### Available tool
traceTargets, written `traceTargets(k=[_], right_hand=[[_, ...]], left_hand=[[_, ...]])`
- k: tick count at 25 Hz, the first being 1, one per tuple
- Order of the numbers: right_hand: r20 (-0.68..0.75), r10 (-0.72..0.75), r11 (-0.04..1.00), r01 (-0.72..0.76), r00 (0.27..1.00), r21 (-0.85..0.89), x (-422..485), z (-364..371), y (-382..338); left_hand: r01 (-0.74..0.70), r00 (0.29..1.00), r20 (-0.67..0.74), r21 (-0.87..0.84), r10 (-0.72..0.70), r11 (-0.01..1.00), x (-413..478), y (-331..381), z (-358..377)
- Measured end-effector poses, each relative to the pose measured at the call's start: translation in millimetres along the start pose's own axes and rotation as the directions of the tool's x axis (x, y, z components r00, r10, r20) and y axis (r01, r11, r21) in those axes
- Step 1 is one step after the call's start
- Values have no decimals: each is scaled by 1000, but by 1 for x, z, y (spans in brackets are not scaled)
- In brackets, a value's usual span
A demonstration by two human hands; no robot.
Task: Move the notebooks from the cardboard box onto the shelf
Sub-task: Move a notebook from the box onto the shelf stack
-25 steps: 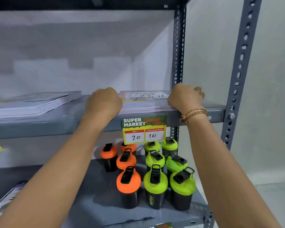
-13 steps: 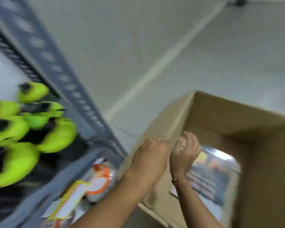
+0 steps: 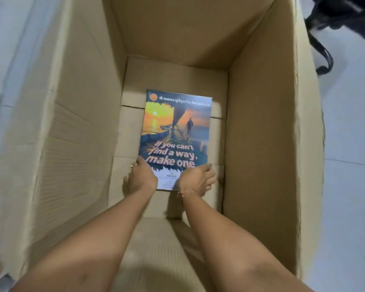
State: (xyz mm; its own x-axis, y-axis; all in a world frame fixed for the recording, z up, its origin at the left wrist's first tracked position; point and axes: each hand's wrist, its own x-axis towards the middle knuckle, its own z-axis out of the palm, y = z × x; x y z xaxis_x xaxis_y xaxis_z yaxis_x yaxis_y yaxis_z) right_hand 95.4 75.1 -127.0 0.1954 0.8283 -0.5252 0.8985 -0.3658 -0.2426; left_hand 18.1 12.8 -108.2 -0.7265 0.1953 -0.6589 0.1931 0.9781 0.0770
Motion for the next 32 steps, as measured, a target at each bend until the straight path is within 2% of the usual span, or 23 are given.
traceTargets(k=[3,6,8,10,12,13,14,15,16,17,18,20,21,22,23,25,28,30,32], right_hand=[[-67,21,999,-18,998,41,-11,-10,-8],[-63,-1,972,15,998,234,-29,-38,-24],[-82,-73,949,95,994,300,-43,-63,-38],[-160,-164,916,210,973,342,-66,-97,-53],[-302,-289,807,401,908,433,-92,-135,-66],[-405,-355,688,529,843,497,-111,-159,-72],[-518,-399,519,652,757,553,-134,-182,-78],[-607,-422,317,737,673,597,-163,-203,-87],[-665,-433,108,767,609,632,-198,-223,-96],[-692,-458,-90,745,559,661,-238,-241,-104],[-711,-477,-238,702,518,671,-272,-255,-106],[-739,-521,-478,571,427,667,-353,-281,-113],[-765,-546,-547,546,343,635,-389,-292,-115],[-802,-541,-600,553,252,578,-420,-299,-118],[-839,-520,-658,550,161,514,-457,-307,-121],[-885,-465,-744,537,12,398,-521,-319,-129],[-806,-556,-743,554,-200,375,-600,-334,-149],[-631,-687,-685,612,-361,395,-632,-337,-176],[-392,-806,-571,756,-443,320,-644,-336,-202]], left_hand=[[33,998,-56,-26,-35,999,-6,5,-17],[-34,991,-128,22,37,999,-19,3,-51],[-119,974,-190,35,123,992,-38,3,-76],[-210,935,-297,-17,195,978,-70,-2,-109],[-350,846,-463,-103,267,931,-113,-9,-146],[-422,775,-565,-131,282,897,-139,-18,-167],[-488,665,-695,-126,274,864,-167,-31,-187],[-546,492,-835,-76,246,835,-195,-49,-210],[-579,285,-937,-2,201,815,-223,-70,-232],[-590,74,-987,74,144,804,-255,-96,-257],[-594,-77,-994,112,83,797,-286,-118,-274],[-491,-297,-955,147,-6,859,-356,-173,-310],[-406,-365,-931,129,-32,905,-391,-199,-323],[-330,-400,-915,85,-58,940,-418,-220,-334],[-275,-418,-900,-4,-124,961,-447,-242,-344],[-259,-407,-864,-202,-297,944,-490,-275,-367],[-124,-348,-844,-389,-407,913,-523,-311,-405],[-42,-238,-863,-449,-446,892,-518,-332,-433],[17,-78,-850,-524,-521,852,-505,-348,-450]])
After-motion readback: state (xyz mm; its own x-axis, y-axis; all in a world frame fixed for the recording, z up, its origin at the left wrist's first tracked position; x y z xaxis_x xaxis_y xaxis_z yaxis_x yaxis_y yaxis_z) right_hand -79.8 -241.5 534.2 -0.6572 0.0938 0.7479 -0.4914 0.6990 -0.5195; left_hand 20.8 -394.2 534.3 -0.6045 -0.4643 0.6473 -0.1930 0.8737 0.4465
